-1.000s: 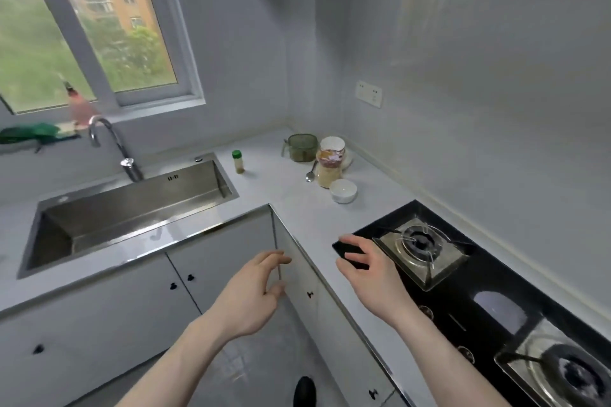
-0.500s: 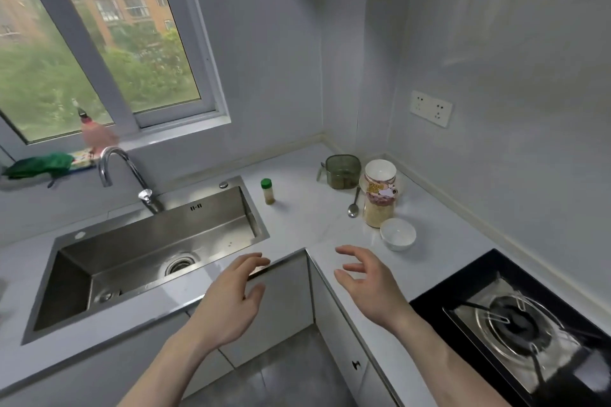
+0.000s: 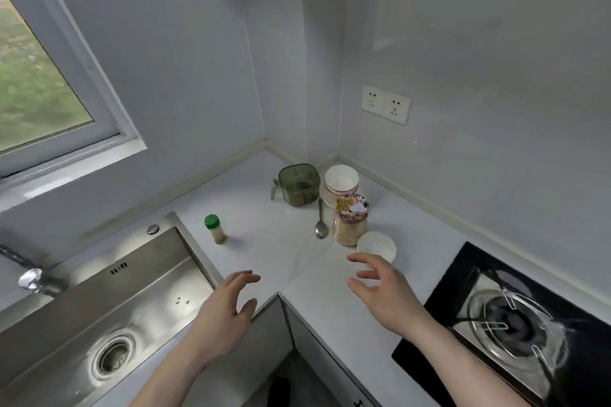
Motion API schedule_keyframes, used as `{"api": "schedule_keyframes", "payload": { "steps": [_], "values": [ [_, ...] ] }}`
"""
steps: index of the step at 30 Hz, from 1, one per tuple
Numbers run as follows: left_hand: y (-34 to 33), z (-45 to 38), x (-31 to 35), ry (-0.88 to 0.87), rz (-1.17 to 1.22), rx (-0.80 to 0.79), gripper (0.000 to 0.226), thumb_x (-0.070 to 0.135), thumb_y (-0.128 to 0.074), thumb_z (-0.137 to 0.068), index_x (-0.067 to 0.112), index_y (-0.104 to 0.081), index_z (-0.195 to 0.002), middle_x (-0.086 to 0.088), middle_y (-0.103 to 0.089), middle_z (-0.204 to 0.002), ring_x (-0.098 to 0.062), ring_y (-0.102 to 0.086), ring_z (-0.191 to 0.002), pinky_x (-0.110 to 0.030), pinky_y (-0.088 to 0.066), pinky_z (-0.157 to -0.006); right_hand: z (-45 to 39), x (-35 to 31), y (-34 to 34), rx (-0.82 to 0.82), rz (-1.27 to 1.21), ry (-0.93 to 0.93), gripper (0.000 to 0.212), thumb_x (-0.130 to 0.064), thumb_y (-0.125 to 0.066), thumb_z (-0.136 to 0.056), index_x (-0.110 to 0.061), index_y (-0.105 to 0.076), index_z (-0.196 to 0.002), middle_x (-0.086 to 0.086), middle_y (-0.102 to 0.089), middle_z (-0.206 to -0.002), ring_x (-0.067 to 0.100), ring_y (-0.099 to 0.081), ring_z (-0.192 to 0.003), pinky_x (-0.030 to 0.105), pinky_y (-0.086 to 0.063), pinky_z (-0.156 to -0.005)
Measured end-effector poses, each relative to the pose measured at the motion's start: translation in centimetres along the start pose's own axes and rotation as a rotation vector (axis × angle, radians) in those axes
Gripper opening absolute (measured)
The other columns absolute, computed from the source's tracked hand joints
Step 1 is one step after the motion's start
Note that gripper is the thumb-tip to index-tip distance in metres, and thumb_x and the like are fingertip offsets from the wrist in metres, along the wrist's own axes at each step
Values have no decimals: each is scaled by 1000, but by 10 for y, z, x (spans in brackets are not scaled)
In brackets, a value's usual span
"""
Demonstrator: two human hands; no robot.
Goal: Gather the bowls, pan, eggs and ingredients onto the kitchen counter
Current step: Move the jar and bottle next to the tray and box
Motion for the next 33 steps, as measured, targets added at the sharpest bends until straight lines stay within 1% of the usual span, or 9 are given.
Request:
{"api": "schedule_keyframes", "payload": {
  "steps": [3,8,12,16,19,21,26,30,33],
  "values": [
    [6,-47,-12,-57,-7,-83,36,26,-52,-100,40,-51,-133,25,-41,-145,-3,-51,-123,-26,-42,-104,-21,4,-5,85,-8,-77,34,-33,-67,-94,-49,-58,-122,-24,-57,-125,-9,-58,-112,12,-49,-76],
    [18,-120,-25,-145,-44,-195,37,29,-52,-100,39,-49,-136,23,-41,-147,-7,-47,-130,-28,-41,-107,-54,0,-28,171,-22,-168,35,-33,-67,-92,-52,-59,-121,-26,-55,-127,-11,-59,-110,14,-51,-69],
    [13,-165,-26,-220,-93,-306,40,29,-51,-98,35,-49,-138,19,-40,-151,-9,-49,-130,-26,-39,-109,-66,0,-34,254,-45,-237,37,-31,-69,-92,-51,-59,-121,-17,-60,-122,-8,-60,-108,14,-53,-64],
    [-1,-201,8,-309,-121,-400,45,31,-54,-96,31,-49,-140,17,-38,-151,-12,-49,-132,-26,-39,-109,-61,6,-23,351,-49,-274,37,-28,-70,-93,-44,-60,-124,-16,-61,-126,-7,-60,-109,17,-52,-79],
    [-16,-229,50,-405,-97,-400,46,26,-60,-92,24,-52,-137,11,-44,-143,-15,-52,-127,-21,-38,-103,-56,11,-14,389,-48,-305,37,-27,-70,-93,-44,-59,-124,-21,-58,-130,-7,-61,-108,12,-49,-75],
    [-29,-247,77,-444,-85,-391,53,24,-64,-89,21,-50,-140,6,-43,-144,-18,-54,-125,-23,-40,-103,-53,14,-6,408,-54,-318,37,-27,-70,-93,-46,-59,-123,-24,-57,-129,-10,-61,-107,12,-48,-73],
    [-77,-289,120,-481,-219,-440,82,26,-67,-78,22,-32,-152,0,-26,-157,-30,-33,-142,-38,-34,-115,-44,20,10,455,-71,-333,37,-27,-70,-92,-47,-59,-121,-24,-58,-127,-11,-61,-106,11,-48,-72],
    [-108,-312,128,-456,-472,-507,96,27,-66,-77,27,-14,-158,-1,-4,-165,-32,-8,-152,-48,-44,-106,-37,28,25,479,-74,-335,38,-27,-70,-92,-45,-59,-124,-24,-57,-128,-9,-62,-106,11,-48,-75],
    [-125,-327,128,-457,-587,-547,104,25,-65,-76,29,-2,-159,-1,6,-167,-33,3,-154,-47,-28,-121,-34,36,36,478,-72,-347,38,-27,-70,-93,-44,-58,-125,-21,-58,-129,-9,-62,-105,5,-47,-71]
  ]
}}
Point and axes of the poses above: each hand's wrist, its own z-axis away from the middle knuckle, its own y-axis out of the back of the hand, x = y × z, the point moved 2 cm from there along -z, towards the middle knuckle
